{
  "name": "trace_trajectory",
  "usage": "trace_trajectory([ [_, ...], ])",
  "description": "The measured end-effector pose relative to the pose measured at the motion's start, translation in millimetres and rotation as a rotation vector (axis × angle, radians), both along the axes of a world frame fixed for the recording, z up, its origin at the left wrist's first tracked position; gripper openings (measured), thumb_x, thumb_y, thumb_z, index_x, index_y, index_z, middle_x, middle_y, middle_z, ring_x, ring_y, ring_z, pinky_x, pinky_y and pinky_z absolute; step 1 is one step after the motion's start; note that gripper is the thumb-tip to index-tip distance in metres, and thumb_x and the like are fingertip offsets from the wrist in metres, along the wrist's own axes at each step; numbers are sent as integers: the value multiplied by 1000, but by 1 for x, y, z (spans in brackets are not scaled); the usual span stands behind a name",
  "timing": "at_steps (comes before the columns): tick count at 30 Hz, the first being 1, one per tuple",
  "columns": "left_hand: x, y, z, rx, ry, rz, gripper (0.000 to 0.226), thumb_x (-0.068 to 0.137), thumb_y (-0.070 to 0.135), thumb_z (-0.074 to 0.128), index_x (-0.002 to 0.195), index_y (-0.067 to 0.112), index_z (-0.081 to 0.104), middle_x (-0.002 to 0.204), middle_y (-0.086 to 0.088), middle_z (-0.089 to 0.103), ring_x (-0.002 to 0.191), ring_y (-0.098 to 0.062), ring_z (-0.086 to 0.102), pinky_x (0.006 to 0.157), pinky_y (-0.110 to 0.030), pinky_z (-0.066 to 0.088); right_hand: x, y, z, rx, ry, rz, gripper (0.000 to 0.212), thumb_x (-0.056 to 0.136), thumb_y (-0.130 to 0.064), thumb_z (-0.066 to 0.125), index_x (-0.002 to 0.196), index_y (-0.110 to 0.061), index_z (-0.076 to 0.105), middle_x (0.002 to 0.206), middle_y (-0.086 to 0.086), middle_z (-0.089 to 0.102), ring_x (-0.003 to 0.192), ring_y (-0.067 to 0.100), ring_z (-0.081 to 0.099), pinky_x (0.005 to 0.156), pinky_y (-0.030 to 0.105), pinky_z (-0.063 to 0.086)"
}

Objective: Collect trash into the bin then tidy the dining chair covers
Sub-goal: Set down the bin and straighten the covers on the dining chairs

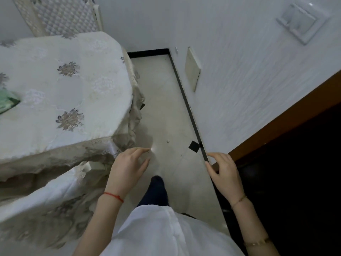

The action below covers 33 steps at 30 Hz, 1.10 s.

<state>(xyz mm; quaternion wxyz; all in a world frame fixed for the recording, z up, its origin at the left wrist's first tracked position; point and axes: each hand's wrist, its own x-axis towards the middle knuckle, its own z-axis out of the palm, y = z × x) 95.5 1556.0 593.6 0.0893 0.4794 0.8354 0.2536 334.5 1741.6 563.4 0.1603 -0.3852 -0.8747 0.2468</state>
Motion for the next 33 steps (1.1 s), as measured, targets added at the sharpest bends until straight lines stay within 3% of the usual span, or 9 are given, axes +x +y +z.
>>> trace_trajectory([
  [7, -75, 107, -25, -59, -31, 64, 26, 87, 24, 68, 113, 19, 69, 105, 1, 70, 92, -19, 66, 82, -34, 51, -74, 105, -28, -71, -11, 19, 27, 89, -20, 66, 116, -17, 64, 110, -1, 66, 103, 11, 53, 91, 33, 49],
  [10, -126, 171, -16, -46, -43, 52, 30, 89, 32, 60, 115, 19, 68, 106, 3, 70, 95, -17, 65, 84, -35, 53, -130, 177, -19, -56, -4, 24, 28, 89, -20, 65, 116, -16, 64, 111, 1, 66, 104, 15, 54, 93, 33, 48],
  [13, -184, 237, 2, -37, 3, 42, 28, 90, 29, 65, 115, 19, 68, 106, 0, 71, 93, -20, 66, 85, -36, 53, -195, 248, 2, -6, 35, 24, 28, 90, -18, 64, 118, -14, 63, 112, 3, 65, 106, 17, 54, 93, 27, 42],
  [20, -301, 366, 24, -9, 39, 27, 26, 88, 22, 66, 114, 16, 69, 99, -2, 71, 85, -20, 65, 77, -23, 43, -308, 363, 11, 15, 40, 46, 28, 89, -18, 65, 116, -12, 64, 112, 4, 66, 105, 18, 56, 92, 24, 39],
  [27, -394, 466, -16, -24, -51, 118, 27, 90, 26, 65, 115, 20, 68, 98, 3, 69, 82, -11, 61, 76, -19, 44, -415, 487, -23, -54, 16, 102, 27, 89, -19, 66, 115, -12, 65, 107, 4, 67, 100, 19, 57, 89, 33, 48],
  [30, -444, 515, -19, -8, -74, 165, 28, 88, 24, 68, 115, 20, 68, 96, 1, 70, 74, -5, 55, 74, -23, 49, -480, 555, -21, -57, 27, 150, 29, 90, -20, 65, 118, -13, 63, 110, 3, 66, 100, 10, 52, 91, 26, 44],
  [33, -499, 572, -3, 53, -50, 246, 27, 88, 21, 68, 115, 17, 68, 99, 0, 69, 72, -3, 50, 74, -23, 48, -557, 627, -2, -11, 53, 214, 27, 90, -20, 65, 116, -13, 64, 109, 4, 66, 100, 11, 53, 90, 21, 40],
])
